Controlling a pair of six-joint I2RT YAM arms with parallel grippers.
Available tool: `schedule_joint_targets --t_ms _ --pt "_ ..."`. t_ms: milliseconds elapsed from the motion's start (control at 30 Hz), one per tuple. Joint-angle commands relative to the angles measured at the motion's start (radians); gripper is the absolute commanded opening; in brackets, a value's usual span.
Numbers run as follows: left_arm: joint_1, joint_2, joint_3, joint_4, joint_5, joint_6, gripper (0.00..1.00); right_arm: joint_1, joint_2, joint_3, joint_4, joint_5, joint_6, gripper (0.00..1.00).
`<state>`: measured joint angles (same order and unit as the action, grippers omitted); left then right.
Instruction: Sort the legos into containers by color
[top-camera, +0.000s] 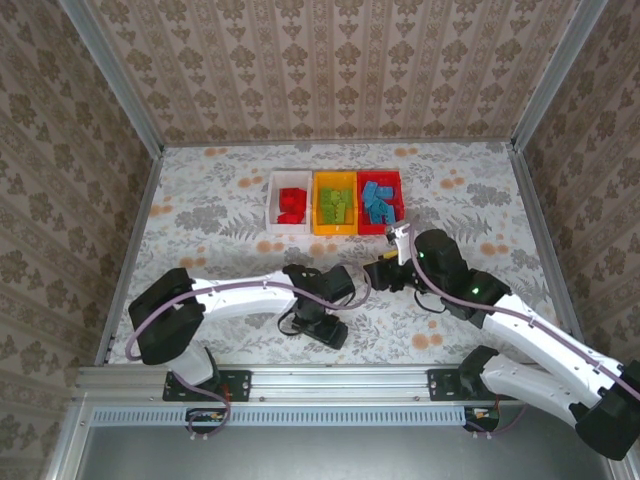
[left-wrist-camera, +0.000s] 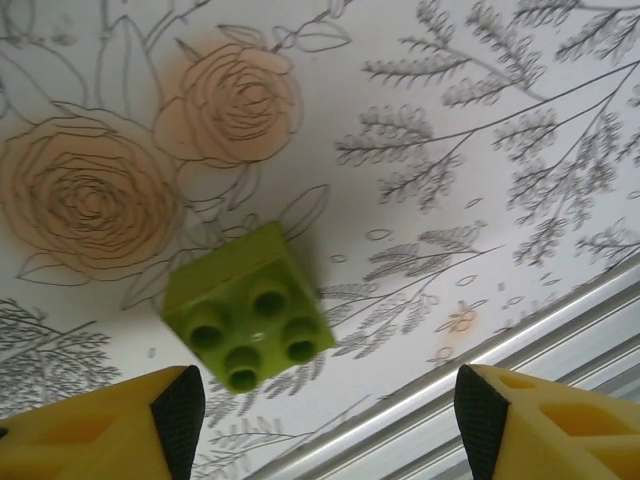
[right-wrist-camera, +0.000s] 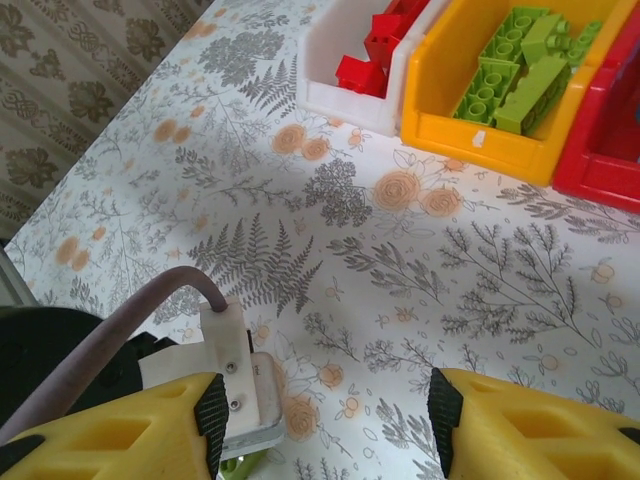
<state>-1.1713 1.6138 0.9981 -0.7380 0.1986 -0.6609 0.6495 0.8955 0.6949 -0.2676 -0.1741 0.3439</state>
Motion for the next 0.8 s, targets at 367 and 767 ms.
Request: schedule_joint_targets --t_ms 367,767 --pt "-0.024 0.081 0.102 -0.098 -0.130 -0.162 0.66 -0.007 -0.076 -0.035 -0.079 -0.076 0.015 0.61" --pt "-0.065 0.028 0.118 -0.156 -0.207 -0.198 0.69 -0.011 -0.064 -0.041 -0.078 -0.083 0.029 0.62"
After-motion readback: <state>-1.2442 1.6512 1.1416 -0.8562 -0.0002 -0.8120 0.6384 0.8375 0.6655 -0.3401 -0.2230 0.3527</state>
